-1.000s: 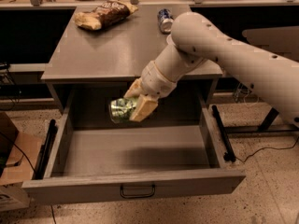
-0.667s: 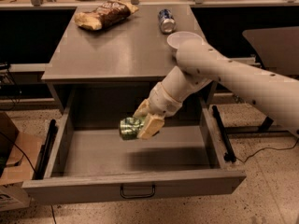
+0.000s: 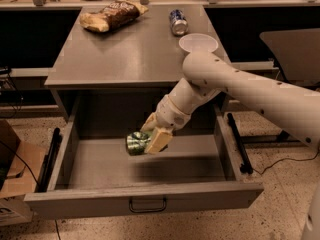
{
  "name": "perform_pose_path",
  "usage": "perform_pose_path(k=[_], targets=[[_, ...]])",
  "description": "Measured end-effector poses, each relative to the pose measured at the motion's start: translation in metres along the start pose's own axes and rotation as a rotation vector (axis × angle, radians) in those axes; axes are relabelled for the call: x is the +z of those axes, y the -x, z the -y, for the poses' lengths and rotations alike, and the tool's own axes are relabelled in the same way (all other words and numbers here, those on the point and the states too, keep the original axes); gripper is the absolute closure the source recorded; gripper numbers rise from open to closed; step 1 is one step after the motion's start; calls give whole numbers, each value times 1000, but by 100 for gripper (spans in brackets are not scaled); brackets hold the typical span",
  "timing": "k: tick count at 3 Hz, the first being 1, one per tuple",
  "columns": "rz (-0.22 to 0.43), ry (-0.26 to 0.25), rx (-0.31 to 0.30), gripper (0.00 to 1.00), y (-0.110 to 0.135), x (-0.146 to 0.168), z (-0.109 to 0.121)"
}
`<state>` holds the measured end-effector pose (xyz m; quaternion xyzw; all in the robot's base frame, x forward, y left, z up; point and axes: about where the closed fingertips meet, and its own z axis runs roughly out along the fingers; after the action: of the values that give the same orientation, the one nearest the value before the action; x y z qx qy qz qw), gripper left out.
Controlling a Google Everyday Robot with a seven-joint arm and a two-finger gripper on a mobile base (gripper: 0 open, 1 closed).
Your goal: Place green can into top drawer
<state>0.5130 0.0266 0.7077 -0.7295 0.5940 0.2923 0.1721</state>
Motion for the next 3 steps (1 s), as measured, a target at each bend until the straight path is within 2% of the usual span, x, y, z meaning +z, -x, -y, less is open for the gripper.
perform_pose_path(k=[1,2,3], targets=[[38,26,63,98,-14,50,0],[83,16,87,76,-14,85,3],[86,7,88,52,-13,86,6]])
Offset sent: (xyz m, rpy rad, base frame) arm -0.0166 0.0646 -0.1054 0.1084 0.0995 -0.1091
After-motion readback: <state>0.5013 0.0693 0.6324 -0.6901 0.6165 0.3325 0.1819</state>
